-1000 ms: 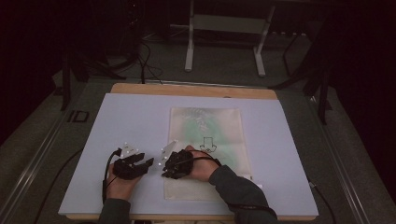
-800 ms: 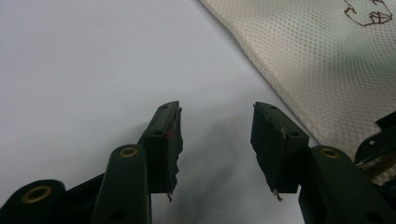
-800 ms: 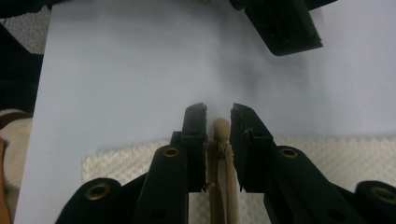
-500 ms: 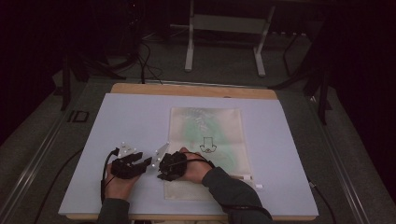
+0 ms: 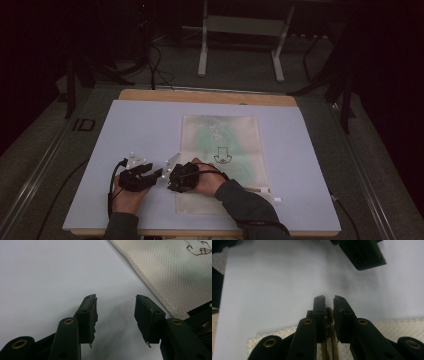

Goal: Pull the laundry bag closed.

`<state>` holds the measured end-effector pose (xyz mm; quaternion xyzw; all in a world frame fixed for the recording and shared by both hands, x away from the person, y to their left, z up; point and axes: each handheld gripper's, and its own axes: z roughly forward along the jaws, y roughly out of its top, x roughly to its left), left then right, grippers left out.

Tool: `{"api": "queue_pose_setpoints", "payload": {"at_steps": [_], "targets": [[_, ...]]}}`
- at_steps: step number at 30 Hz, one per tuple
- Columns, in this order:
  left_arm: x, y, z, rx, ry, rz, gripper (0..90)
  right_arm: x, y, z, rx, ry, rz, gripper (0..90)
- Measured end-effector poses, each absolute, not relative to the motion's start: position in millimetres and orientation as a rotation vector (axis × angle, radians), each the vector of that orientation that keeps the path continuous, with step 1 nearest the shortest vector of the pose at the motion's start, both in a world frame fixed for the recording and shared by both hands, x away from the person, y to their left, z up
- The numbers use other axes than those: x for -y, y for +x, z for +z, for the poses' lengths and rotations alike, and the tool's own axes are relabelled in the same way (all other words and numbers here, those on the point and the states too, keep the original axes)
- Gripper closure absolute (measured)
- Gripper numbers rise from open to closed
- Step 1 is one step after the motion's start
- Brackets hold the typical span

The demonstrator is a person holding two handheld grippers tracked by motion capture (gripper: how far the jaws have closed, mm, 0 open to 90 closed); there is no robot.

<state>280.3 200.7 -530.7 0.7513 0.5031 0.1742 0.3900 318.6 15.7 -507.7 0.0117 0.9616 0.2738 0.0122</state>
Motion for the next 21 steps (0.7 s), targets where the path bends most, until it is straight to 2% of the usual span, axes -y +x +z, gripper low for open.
{"api": "queue_pose_setpoints", "payload": {"at_steps": [18, 21], "targets": [[-200.1, 280.1, -530.8, -1.277, 1.914, 0.442, 51.6, 15.9, 313.7, -496.7, -2.984, 0.047, 0.861, 80.3], [-200.0, 280.0, -530.8, -1.273, 1.915, 0.444, 51.8, 22.0, 316.1, -500.2, -3.016, 0.036, 0.832, 75.9]]}}
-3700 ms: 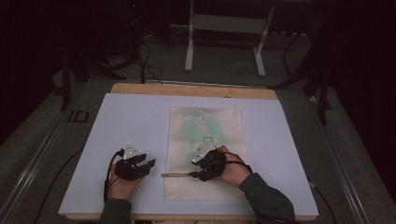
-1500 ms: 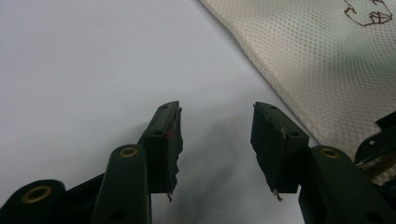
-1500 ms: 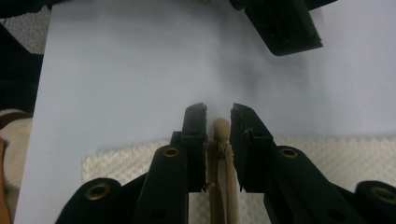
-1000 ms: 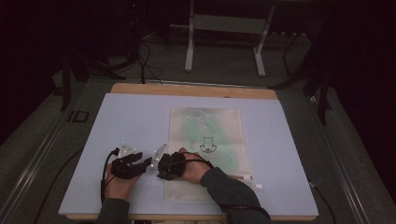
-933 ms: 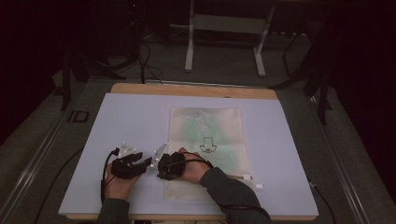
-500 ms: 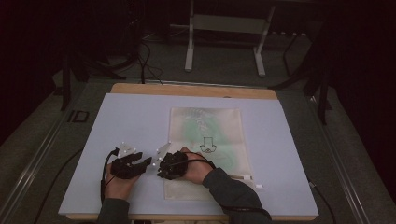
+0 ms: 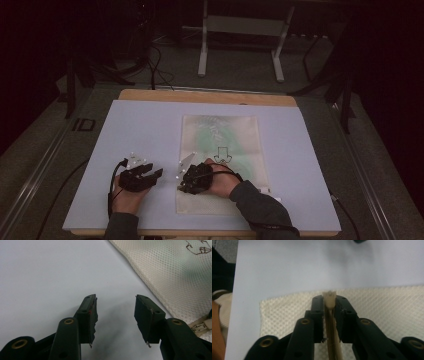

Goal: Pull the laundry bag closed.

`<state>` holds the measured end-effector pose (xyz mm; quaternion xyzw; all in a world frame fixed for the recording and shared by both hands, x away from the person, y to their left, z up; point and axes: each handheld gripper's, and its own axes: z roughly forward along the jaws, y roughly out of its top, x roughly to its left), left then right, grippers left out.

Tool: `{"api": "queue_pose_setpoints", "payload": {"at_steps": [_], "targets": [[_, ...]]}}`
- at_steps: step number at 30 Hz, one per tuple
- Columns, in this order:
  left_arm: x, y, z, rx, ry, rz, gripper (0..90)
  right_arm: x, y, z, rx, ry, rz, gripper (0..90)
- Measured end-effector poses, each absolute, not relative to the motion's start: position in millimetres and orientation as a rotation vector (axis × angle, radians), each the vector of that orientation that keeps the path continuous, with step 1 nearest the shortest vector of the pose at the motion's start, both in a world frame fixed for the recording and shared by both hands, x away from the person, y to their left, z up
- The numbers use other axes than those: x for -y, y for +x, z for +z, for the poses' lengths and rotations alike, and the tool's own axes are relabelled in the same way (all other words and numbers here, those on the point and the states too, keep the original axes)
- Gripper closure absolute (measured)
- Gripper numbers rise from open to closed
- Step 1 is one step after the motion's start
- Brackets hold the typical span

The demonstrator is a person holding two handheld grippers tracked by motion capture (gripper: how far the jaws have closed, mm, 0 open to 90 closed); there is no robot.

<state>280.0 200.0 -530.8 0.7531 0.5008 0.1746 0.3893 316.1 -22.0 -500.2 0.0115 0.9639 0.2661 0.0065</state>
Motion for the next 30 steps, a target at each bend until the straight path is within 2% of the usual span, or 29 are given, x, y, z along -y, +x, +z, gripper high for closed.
{"api": "queue_pose_setpoints", "payload": {"at_steps": [6, 12, 13, 19, 30], "targets": [[-199.1, 279.9, -530.6, -1.265, 1.922, 0.44, 52.0, 21.5, 317.5, -499.7, -3.031, 0.024, 0.837, 71.1], [-199.3, 279.5, -530.3, -1.262, 1.919, 0.437, 52.4, 14.5, 318.7, -498.1, -3.027, 0.039, 0.84, 71.7], [-199.3, 279.2, -530.0, -1.261, 1.918, 0.436, 52.6, 12.3, 319.0, -498.5, -3.032, 0.035, 0.821, 76.3], [-198.9, 279.0, -529.9, -1.252, 1.92, 0.432, 53.2, 13.5, 320.8, -499.2, -3.049, 0.054, 0.79, 80.8], [-197.2, 275.3, -527.8, -1.212, 1.927, 0.408, 56.0, 16.1, 326.2, -506.3, -3.087, 0.103, 0.775, 81.3]]}}
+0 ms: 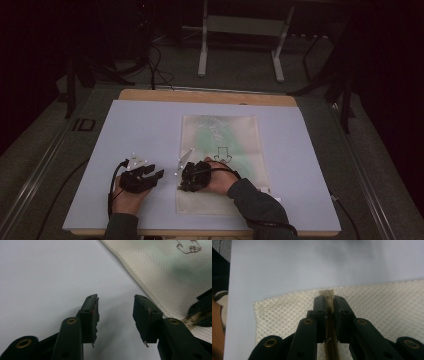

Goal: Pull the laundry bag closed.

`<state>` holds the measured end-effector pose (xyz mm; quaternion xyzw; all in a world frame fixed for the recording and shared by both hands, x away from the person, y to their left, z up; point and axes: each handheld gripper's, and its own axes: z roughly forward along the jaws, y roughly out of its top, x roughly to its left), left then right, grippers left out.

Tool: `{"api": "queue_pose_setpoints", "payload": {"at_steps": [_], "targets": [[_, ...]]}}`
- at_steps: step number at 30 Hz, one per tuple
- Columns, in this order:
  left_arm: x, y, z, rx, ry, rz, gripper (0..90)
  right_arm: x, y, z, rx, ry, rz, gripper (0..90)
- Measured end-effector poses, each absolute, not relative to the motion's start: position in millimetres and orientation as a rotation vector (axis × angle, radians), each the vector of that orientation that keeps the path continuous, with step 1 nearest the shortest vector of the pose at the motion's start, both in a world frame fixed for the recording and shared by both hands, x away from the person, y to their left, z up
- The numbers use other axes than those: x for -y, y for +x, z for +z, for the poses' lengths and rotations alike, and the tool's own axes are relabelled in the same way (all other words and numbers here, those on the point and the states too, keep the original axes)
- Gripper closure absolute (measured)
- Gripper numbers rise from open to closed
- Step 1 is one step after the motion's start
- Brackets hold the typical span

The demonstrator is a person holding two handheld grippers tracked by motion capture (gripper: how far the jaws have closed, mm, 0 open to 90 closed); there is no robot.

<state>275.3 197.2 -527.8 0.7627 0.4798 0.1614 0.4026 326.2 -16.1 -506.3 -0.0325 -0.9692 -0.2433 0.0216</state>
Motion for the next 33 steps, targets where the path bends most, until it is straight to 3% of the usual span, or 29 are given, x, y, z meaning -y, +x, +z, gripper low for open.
{"api": "queue_pose_setpoints", "payload": {"at_steps": [7, 12, 13, 16, 33], "targets": [[-192.0, 263.9, -524.6, -1.133, 1.938, 0.338, 63.2, 17.0, 327.5, -510.2, 2.99, -0.109, -0.749, 81.7], [-188.8, 257.7, -522.0, -1.115, 1.942, 0.339, 73.0, 18.0, 327.8, -511.5, 2.979, -0.122, -0.753, 81.7], [-184.9, 252.1, -520.5, -1.085, 1.948, 0.315, 80.2, 18.7, 329.1, -512.2, 2.969, -0.122, -0.762, 81.8], [-182.2, 249.8, -520.1, -1.067, 1.957, 0.299, 86.9, 18.6, 328.7, -512.1, 2.97, -0.123, -0.761, 81.8], [-162.6, 240.6, -528.3, -0.93, 2.03, 0.182, 88.1, 20.2, 329.8, -512.9, 2.955, -0.134, -0.772, 81.8]]}}
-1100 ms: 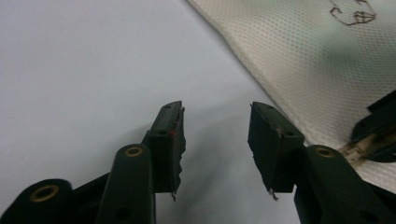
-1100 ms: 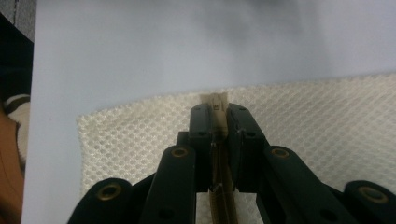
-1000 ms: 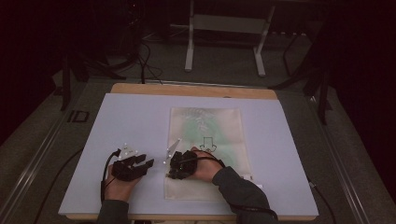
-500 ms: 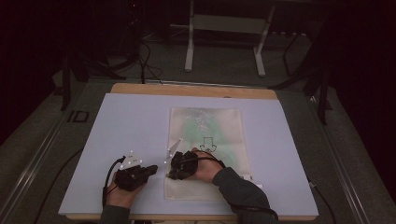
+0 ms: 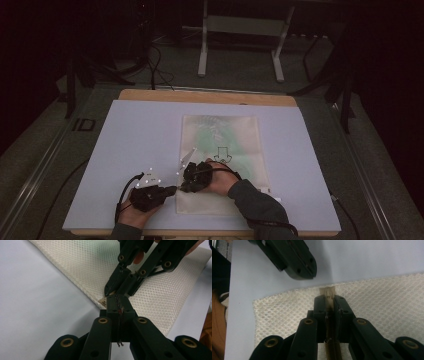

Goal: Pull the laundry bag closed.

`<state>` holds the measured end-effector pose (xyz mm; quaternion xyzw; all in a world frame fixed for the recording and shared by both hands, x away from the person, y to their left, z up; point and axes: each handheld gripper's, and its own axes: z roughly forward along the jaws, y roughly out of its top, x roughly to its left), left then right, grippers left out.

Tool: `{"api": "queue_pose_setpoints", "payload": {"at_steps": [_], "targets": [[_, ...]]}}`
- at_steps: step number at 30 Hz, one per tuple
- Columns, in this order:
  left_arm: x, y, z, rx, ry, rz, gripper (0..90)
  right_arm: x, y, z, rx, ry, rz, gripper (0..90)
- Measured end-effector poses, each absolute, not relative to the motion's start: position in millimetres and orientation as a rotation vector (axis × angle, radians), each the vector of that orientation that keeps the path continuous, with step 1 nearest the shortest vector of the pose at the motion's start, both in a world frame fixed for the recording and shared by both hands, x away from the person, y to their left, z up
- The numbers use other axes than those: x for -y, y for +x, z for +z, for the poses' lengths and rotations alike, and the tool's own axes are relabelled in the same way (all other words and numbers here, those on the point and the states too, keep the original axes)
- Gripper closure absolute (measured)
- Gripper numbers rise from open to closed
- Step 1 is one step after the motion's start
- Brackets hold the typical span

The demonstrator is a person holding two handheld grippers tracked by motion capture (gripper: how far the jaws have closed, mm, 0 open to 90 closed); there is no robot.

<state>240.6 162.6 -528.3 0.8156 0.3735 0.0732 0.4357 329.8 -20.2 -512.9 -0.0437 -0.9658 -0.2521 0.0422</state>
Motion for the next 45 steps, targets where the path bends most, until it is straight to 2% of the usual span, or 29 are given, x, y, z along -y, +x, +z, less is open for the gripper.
{"api": "queue_pose_setpoints", "payload": {"at_steps": [10, 23, 45], "targets": [[-150.9, 241.7, -533.8, -0.857, 2.115, 0.148, 86.8, 20.1, 329.6, -513.1, 2.952, -0.139, -0.776, 81.8], [-146.6, 242.6, -535.3, -0.816, 2.182, 0.194, 88.0, 21.0, 329.4, -513.4, 2.954, -0.132, -0.784, 81.9], [-140.8, 242.3, -533.8, -0.903, 2.208, 0.21, 90.0, 25.5, 321.0, -509.3, 3.041, -0.02, -0.737, 82.5]]}}
